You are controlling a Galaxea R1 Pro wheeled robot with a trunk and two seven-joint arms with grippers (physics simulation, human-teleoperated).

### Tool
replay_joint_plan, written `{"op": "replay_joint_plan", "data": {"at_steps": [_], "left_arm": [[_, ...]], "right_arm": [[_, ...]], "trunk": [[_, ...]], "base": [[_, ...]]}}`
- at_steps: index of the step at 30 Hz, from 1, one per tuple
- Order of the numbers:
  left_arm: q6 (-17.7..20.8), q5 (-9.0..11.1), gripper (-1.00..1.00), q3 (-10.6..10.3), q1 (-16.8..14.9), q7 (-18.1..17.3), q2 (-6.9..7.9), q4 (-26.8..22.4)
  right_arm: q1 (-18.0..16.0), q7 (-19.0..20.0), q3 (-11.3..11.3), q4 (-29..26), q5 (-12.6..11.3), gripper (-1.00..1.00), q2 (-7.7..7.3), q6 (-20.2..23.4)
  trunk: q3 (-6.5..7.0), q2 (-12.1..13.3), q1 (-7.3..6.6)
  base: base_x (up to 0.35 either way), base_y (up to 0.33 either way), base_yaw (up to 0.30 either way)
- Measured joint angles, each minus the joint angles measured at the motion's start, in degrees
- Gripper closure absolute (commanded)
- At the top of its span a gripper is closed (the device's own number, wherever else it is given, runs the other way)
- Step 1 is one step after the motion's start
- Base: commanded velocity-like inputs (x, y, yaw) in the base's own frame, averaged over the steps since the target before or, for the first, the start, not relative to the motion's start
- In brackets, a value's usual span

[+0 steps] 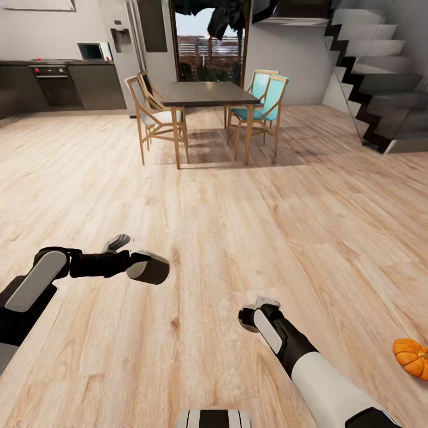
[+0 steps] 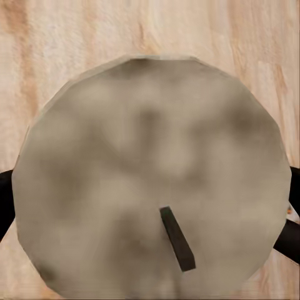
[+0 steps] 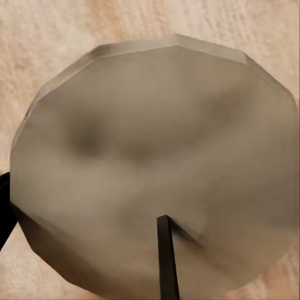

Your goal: Place each of the two pumpkins and all three candles from the living room inside a cabinet in the living room (use any cabinet), then make sure every cabinet is closed, and position the cauldron so it is next to a table in the living room.

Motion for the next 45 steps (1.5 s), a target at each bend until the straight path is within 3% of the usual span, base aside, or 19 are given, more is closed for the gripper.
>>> {"op": "replay_joint_plan", "data": {"at_steps": [13,31,41,45], "left_arm": [[0.00,-0.08,1.00,-0.01,0.00,3.99,0.00,-0.29],[-0.02,0.21,1.00,-0.01,0.00,4.77,0.00,-0.28],[-0.01,0.10,1.00,-0.01,0.00,4.78,0.00,-0.47],[0.01,0.00,1.00,-0.01,0.00,4.78,0.00,-0.51]], "right_arm": [[0.00,0.02,0.00,0.00,-0.02,1.00,0.00,0.00],[0.00,0.00,0.00,0.00,0.02,1.00,0.07,-0.01],[0.01,0.00,0.00,0.00,-0.01,1.00,0.09,-0.01],[0.01,0.00,0.00,0.00,-0.04,1.00,0.09,-0.01]], "trunk": [[2.88,0.17,-0.33],[6.87,0.42,-0.80],[9.09,0.55,-1.02],[9.83,1.96,-1.80]], "base": [[0.000,0.000,0.281],[-0.007,0.000,0.119],[-0.271,0.000,0.286],[-0.323,0.000,0.248]]}}
